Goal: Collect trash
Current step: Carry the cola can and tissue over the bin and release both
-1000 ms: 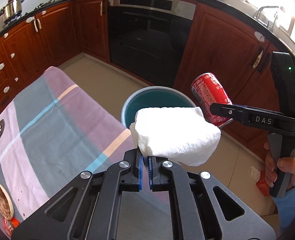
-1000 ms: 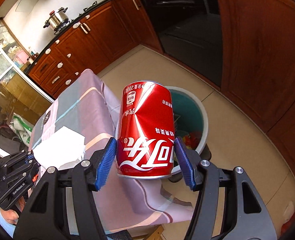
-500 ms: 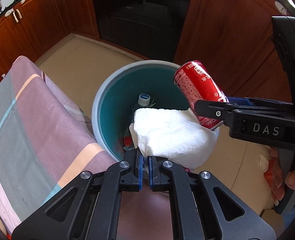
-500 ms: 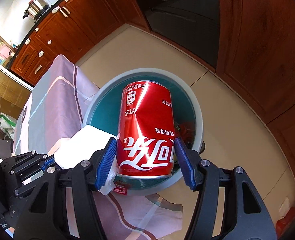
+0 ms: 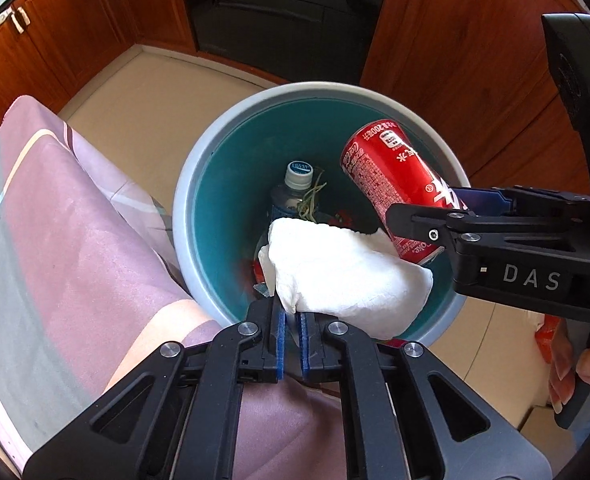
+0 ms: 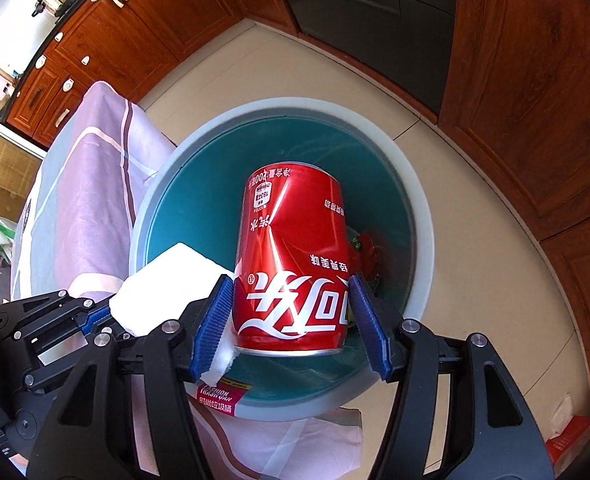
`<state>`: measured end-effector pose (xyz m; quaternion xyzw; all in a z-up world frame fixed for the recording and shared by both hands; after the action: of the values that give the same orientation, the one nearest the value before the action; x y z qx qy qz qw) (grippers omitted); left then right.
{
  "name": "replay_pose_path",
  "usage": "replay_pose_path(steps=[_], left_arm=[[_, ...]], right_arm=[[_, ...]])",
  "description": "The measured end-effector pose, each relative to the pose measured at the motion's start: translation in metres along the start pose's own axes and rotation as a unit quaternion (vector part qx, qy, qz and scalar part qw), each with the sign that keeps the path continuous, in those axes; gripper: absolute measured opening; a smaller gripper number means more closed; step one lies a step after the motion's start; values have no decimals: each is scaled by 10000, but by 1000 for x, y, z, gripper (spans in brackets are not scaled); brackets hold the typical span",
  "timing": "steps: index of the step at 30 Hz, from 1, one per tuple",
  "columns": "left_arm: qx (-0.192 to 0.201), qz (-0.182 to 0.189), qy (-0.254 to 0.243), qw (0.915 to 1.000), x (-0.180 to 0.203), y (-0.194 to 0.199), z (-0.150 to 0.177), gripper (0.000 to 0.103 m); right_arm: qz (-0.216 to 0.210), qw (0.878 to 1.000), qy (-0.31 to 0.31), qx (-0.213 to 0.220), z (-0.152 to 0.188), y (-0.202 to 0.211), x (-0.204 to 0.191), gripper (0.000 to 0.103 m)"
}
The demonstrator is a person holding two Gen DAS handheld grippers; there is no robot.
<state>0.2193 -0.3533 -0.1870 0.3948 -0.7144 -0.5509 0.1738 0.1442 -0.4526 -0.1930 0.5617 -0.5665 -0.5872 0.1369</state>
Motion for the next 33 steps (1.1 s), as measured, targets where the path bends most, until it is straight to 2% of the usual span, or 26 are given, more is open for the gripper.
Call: replay_pose_path(steps=[1, 3, 4, 5, 6, 7, 8, 12, 17, 20, 23, 24, 28, 33], left_arm=[[-6, 14, -8, 10000, 0, 1, 0, 10], [26, 6, -39, 10000, -1, 4, 0, 22], [81, -51, -53, 9999, -2, 6, -1, 36], [147, -128, -53, 9998, -3, 8, -2, 44], [239, -190, -46, 9995, -5, 12, -4, 52], [297, -208, -37, 9993, -5, 15, -5, 56], [315, -206, -14, 9993, -6, 17, -5, 58], [323, -174, 133, 9992, -11, 27, -9, 66], [380, -126, 279, 9988, -17, 40, -12, 74], [513, -275, 217, 9981, -13, 45, -16, 79], [482, -709, -107, 9963, -9, 39, -19, 81], [411, -674, -177, 9967, -5, 39, -18, 81], [155, -73, -41, 9998, 2, 36, -16, 81], [42, 184, 198, 9996, -3, 35, -19, 81]], right_arm=[[-7, 10000, 5, -5, 0, -1, -1, 58], [-22, 10000, 12, -16, -1, -1, -3, 58], [-27, 10000, 17, -15, -2, -1, -3, 58], [-28, 10000, 28, -11, -2, 0, -4, 58], [-32, 10000, 37, -5, -3, 0, -6, 61], [-41, 10000, 46, 10, -4, 1, -8, 68], [-34, 10000, 55, 43, -6, 3, -9, 74], [-61, 9999, -1, 95, -8, 10, -15, 82], [-1, 9997, 11, 247, -9, 26, -20, 84], [45, 9993, 13, 383, -10, 38, -21, 90], [126, 9988, -4, 469, -11, 47, -19, 90], [134, 9988, -16, 474, -11, 49, -18, 90], [109, 9989, -67, 443, -9, 54, -17, 90], [101, 9989, -10, 451, -10, 56, -18, 90]])
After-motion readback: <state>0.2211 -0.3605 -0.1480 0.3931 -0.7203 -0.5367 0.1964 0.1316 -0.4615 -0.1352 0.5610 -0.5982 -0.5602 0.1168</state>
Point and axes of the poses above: each gripper's, at about its wrist camera, not at the fingertips, and y roughly against the way its jaws point, x to its right, z to its underside, the point moved 8 cm from there along -y, roughly the way its jaws point, and after that the axes turned 13 degrees about -z, right-handed, at the moved point
